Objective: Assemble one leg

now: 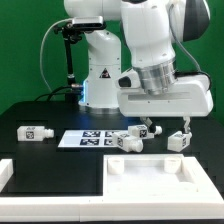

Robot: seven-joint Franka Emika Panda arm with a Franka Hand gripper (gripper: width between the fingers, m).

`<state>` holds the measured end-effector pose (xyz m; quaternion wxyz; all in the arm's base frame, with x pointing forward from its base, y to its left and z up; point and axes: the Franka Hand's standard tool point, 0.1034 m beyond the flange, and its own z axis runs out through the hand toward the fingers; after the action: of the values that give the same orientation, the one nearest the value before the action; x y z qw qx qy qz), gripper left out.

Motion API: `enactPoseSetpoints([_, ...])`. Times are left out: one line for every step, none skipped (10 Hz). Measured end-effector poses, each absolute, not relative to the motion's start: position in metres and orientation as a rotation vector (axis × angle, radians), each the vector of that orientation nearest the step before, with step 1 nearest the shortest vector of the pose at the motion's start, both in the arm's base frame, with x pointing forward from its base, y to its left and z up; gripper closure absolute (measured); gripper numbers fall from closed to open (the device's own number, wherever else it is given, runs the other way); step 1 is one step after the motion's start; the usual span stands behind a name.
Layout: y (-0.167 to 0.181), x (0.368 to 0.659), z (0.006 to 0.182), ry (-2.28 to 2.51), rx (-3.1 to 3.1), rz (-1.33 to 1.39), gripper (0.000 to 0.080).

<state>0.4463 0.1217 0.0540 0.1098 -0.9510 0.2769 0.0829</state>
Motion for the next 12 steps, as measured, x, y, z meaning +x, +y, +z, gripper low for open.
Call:
enactPoseSetpoints([0.122,0.446,0.054,0.809,-2.796,0.244,0.0150])
enactPoseSetpoints([0.121,0.443,0.053,0.790,-2.797,0.282,0.0150])
enactPoseSetpoints([0.120,0.436,0.052,0.799,-2.740,0.423,0.0150])
enactPoseSetpoints([0.124,0.436,0.057,0.800,-2.667,0.607,0.0150])
enactPoseSetpoints([0.128,0.441,0.061,0.807,-2.591,0.730,0.0150])
enactPoseSetpoints([0.132,0.441,0.061,0.824,-2.490,0.852,0.0150])
enactPoseSetpoints([0.135,0.440,0.057,0.842,-2.381,0.980,0.0150])
enactPoseSetpoints([0.139,0.442,0.051,0.830,-2.362,1.018,0.0150])
enactPoseSetpoints([0.147,0.437,0.053,0.789,-2.327,1.096,0.0150])
enactPoseSetpoints([0.144,0.437,0.050,0.774,-2.301,1.127,0.0150])
enactPoseSetpoints([0.143,0.440,0.049,0.781,-2.308,1.112,0.0150])
enactPoseSetpoints([0.145,0.438,0.048,0.776,-2.310,1.116,0.0150])
